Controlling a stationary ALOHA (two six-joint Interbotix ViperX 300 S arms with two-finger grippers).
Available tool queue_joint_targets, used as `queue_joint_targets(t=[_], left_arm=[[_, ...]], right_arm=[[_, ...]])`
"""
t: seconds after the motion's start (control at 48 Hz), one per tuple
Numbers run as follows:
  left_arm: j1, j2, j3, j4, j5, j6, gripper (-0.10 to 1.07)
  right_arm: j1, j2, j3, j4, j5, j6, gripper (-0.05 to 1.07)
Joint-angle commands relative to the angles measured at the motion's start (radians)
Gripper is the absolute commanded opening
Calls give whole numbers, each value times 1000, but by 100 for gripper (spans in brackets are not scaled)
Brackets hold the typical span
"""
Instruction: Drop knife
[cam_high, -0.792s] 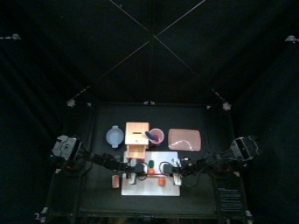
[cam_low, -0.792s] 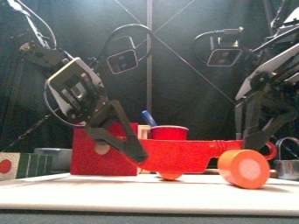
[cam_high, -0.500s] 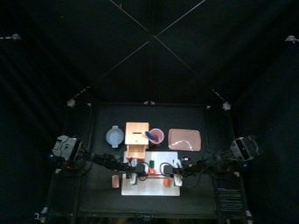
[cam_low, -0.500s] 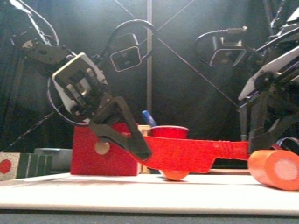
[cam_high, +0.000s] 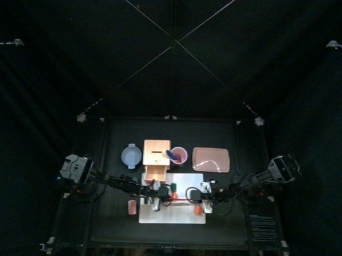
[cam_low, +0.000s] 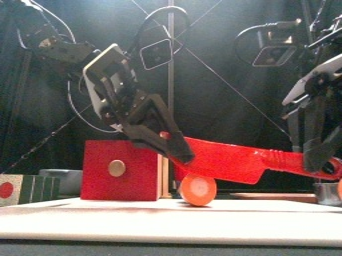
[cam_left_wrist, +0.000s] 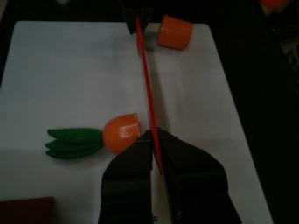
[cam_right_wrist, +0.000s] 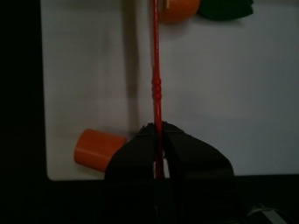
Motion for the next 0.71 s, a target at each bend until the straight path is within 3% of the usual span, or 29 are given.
queue_joint_targets(t=[0.0, 0.104, 0.417, 0.542, 0.688], left_arm=[[11, -29, -81, 54, -23, 0, 42], [18, 0, -120, 112, -23, -2, 41], [37, -23, -127, 117, -26, -5, 47], [49, -28, -121, 89, -26, -6, 61], [72, -35, -101, 25, -55, -6, 81]], right_arm=[[51, -94, 6, 83, 121, -2, 35], [71, -152, 3, 133, 195, -2, 35], [61, -173, -40, 132, 141, -3, 35], [60, -178, -51, 176, 143, 0, 35], [46, -187, -48, 311, 144, 0, 35]])
